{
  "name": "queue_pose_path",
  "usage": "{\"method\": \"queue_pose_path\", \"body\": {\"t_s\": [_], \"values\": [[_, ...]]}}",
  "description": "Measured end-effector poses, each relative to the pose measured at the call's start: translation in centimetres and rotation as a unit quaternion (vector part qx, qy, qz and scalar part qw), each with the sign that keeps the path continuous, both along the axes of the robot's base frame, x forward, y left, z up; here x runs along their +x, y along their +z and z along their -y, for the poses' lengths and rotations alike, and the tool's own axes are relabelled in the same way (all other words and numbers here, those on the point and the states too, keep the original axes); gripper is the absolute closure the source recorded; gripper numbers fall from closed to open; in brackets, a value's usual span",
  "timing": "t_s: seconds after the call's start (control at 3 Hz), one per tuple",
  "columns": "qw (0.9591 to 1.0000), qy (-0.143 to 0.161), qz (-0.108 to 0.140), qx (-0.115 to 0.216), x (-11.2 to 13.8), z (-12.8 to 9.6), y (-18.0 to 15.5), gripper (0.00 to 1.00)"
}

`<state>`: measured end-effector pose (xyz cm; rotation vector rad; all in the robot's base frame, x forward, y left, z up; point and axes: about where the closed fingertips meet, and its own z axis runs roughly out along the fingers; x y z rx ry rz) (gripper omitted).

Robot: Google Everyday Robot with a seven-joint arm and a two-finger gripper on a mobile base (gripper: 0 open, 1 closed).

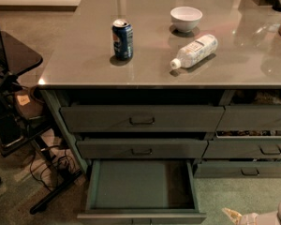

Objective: Close bottom drawer

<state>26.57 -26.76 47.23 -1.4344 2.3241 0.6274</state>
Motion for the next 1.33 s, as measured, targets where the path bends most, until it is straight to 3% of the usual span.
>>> {"method": "queue_pose_path", "body": {"t_s": [0.33, 0.67, 1.0, 1.33], "values": [[1.0000, 0.000, 0.000, 0.000, 0.0, 0.0, 0.0, 0.00], [1.0000, -0.002, -0.006, 0.002, 0.1, -0.3, -3.0, 0.00], [0.9999, -0.005, 0.002, 0.013, 1.0, -0.1, -8.8, 0.00], [0.9990, -0.023, 0.021, 0.033, 2.1, 1.5, -14.9, 0.00]]}}
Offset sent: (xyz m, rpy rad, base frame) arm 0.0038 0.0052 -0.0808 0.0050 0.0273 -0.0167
